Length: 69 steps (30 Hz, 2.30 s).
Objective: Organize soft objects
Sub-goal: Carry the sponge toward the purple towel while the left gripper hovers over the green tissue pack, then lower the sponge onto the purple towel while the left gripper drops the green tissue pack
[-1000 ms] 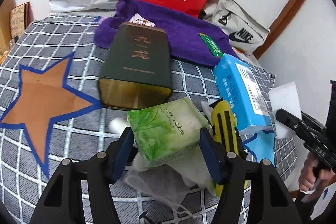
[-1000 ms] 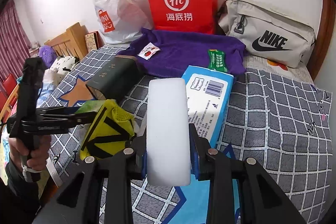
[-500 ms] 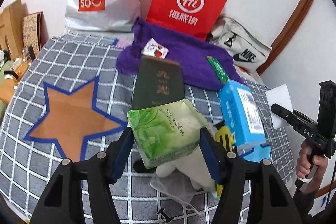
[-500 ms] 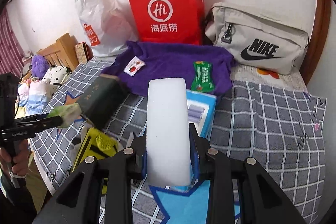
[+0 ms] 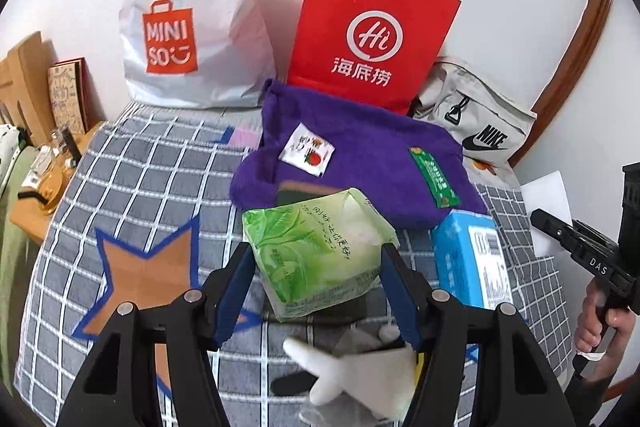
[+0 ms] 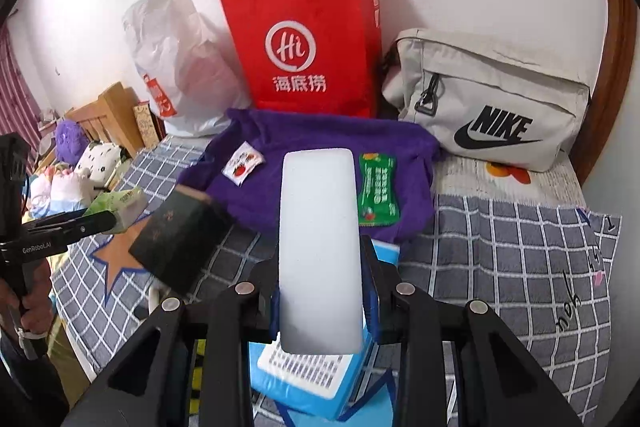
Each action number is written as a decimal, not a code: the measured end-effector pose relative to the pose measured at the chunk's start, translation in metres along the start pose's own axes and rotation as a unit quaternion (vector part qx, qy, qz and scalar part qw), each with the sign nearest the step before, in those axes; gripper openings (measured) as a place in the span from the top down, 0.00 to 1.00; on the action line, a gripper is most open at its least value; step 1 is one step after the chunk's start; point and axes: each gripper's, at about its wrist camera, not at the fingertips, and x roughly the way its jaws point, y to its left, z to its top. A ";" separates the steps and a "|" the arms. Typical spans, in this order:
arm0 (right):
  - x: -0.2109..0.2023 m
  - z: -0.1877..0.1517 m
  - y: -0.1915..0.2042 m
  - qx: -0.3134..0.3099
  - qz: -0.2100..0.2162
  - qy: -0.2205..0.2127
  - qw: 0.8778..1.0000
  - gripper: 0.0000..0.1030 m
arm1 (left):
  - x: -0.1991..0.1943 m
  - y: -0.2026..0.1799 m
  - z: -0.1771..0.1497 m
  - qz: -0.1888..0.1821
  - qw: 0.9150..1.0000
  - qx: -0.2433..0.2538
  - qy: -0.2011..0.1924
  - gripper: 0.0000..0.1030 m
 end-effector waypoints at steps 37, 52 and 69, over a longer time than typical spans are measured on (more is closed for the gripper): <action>0.135 0.075 -0.022 -0.012 0.042 0.073 0.996 0.70 | 0.096 0.007 0.085 -0.011 0.999 -0.002 0.035 0.40; 0.190 0.054 -0.028 -0.009 0.051 0.150 0.987 0.69 | 0.157 0.004 0.088 -0.002 0.995 0.016 0.097 0.40; 0.190 0.057 -0.017 -0.027 0.043 0.148 0.988 0.49 | 0.173 0.006 0.087 -0.004 0.992 0.018 0.129 0.34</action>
